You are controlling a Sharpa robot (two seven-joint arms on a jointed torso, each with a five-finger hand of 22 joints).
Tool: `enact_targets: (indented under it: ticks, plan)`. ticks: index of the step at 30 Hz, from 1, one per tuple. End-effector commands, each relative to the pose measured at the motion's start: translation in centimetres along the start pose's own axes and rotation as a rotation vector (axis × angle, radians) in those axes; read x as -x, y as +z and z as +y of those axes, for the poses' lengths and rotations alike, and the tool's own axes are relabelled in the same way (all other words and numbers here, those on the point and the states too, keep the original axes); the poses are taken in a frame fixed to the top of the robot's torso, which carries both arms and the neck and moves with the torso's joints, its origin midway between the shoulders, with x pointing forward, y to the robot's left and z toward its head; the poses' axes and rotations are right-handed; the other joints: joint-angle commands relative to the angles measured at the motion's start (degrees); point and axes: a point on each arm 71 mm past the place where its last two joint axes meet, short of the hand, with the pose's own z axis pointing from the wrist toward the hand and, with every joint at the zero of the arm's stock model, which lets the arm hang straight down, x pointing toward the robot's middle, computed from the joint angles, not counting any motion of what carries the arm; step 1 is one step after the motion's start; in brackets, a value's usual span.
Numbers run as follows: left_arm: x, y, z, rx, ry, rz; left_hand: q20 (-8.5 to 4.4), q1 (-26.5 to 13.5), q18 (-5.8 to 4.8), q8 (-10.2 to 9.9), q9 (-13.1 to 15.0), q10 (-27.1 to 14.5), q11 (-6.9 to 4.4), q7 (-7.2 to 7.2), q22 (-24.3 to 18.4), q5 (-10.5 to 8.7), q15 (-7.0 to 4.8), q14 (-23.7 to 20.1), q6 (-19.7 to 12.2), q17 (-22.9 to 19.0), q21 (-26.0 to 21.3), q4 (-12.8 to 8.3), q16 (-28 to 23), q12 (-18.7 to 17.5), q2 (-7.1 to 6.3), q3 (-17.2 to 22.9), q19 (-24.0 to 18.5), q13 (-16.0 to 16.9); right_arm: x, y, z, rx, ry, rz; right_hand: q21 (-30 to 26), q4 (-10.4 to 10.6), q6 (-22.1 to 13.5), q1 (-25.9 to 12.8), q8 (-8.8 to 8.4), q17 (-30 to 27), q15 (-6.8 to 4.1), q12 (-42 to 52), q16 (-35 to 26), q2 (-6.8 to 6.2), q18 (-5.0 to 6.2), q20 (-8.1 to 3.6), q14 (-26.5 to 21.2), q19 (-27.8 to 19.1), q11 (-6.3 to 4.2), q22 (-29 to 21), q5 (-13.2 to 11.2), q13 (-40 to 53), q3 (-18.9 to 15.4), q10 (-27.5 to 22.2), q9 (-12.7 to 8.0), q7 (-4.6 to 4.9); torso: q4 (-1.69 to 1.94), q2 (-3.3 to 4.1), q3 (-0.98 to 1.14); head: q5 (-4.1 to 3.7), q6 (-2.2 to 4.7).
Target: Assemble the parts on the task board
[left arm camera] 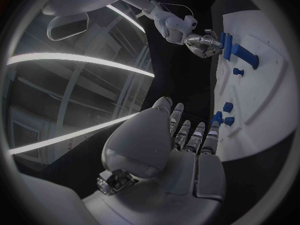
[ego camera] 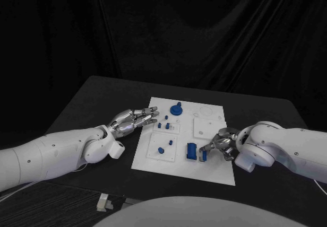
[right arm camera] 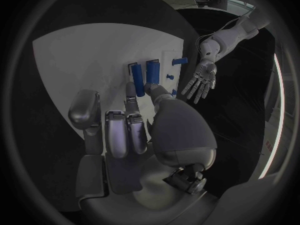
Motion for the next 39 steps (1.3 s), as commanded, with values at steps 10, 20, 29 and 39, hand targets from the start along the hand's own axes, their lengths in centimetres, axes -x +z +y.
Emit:
enact_targets:
  ticks: [10,20,29,39]
  plan:
    - [-0.18,0.07,-0.07,-0.019,-0.015,0.009,0.11,0.03,-0.92,0.83,0.40,-0.26,0.40,0.50,-0.48,1.03,0.38,0.34,0.00,0.54,-0.36,-0.13,0.93,1.18,-0.82,4.63,-0.50,0.25,-0.16,0.37,0.04,0.001,-0.065,-0.049,-2.55,-0.84,-3.52,-1.87,0.17,10.42,-0.35,-0.14,0.90,0.42,1.16,0.51,5.32,-0.09,0.20,7.66,-0.78,14.77,4.88,6.19,0.55,-0.61,0.04,-0.02,-0.01,0.08,0.00]
    - [-0.18,0.10,-0.04,-0.017,-0.016,0.011,0.11,0.03,-0.92,0.83,0.40,-0.26,0.40,0.50,-0.48,1.03,0.38,0.34,0.00,0.54,-0.36,-0.13,0.93,1.18,-0.82,4.63,-0.50,0.25,-0.53,0.56,0.04,-0.005,-0.082,-0.027,-3.12,-0.62,-3.61,-2.58,0.23,10.26,-0.29,-0.14,0.80,0.37,1.26,0.59,5.27,-0.27,0.24,7.51,-1.69,14.77,4.96,6.19,0.46,-0.59,-0.02,-0.03,0.01,0.19,0.00]
    - [-0.14,0.13,0.00,-0.015,-0.017,0.012,0.11,0.03,-0.92,0.83,0.40,-0.26,0.40,0.50,-0.48,1.03,0.38,0.34,0.00,0.54,-0.36,-0.13,0.93,1.18,-0.82,4.63,-0.50,0.25,-0.71,0.64,0.08,-0.006,-0.086,-0.020,-3.61,-0.09,-3.58,-3.93,0.47,9.96,-0.27,-0.14,0.62,0.34,1.34,0.67,5.20,-0.35,0.25,7.39,-3.93,14.77,4.97,6.19,0.32,-0.61,-0.01,-0.02,0.01,0.23,0.00]
    - [-0.11,0.13,0.04,-0.012,-0.017,0.012,0.11,0.03,-0.92,0.83,0.40,-0.26,0.40,0.50,-0.48,1.03,0.38,0.34,0.00,0.54,-0.36,-0.13,0.93,1.18,-0.82,4.63,-0.50,0.25,-0.74,0.66,0.06,-0.007,-0.087,-0.019,-4.03,1.71,-2.98,-6.50,1.03,9.79,-0.39,-0.14,0.51,0.92,1.41,0.62,5.17,-0.36,0.06,7.30,-4.27,14.77,4.89,6.19,0.23,-0.86,-0.02,-0.02,0.00,0.21,0.00]
